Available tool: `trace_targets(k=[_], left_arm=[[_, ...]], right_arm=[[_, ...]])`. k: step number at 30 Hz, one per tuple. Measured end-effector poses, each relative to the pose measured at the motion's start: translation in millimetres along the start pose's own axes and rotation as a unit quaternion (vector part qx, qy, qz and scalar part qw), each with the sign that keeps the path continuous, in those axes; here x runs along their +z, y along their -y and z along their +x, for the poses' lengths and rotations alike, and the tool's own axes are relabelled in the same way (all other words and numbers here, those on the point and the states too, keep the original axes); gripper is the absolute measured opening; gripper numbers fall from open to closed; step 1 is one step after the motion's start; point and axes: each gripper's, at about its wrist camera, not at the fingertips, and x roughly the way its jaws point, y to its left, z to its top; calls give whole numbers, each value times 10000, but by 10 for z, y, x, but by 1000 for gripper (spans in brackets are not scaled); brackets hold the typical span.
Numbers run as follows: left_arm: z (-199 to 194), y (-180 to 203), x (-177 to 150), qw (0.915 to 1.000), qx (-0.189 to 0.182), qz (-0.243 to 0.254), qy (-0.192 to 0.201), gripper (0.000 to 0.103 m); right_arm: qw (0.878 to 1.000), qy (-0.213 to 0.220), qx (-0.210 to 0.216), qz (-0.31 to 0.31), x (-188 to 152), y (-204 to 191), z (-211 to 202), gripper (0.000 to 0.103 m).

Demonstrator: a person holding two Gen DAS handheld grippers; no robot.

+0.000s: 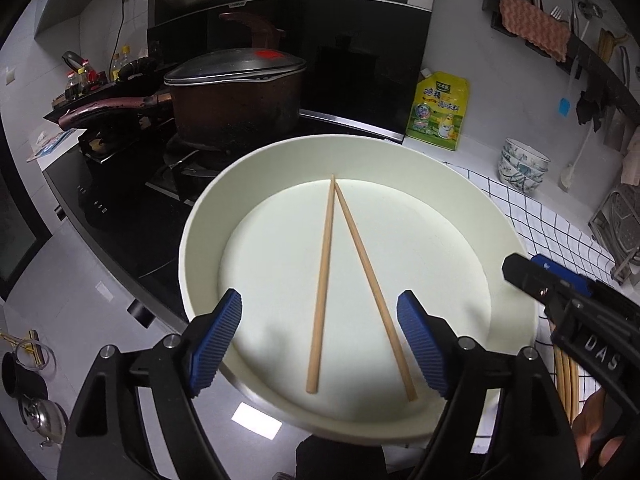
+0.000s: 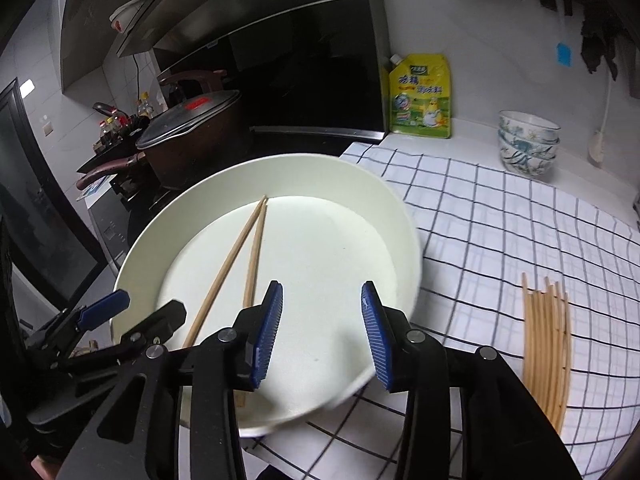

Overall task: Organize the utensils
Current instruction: 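Open the left tool to drop its chopstick into the basin while the right tool releases its own, then move both tools back from the basin to the chopstick pile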

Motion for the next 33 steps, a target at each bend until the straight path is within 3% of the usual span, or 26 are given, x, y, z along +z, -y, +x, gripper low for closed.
trace_targets(k=[18,27,33], left_arm=[[-417,809,-304,9968,-623,493,117,90],[-399,1414,-511,9915,-1039,782,-22,95],[-295,1722,-677,9885,-1108,1002,-216,95]], right_arm=[[9975,351,-537,306,-472,751,-790,56],[9888,122,-1259,788,-898,1570,-1093,56],[9846,-103,-1475,935,-1113,1882,-1060,59]])
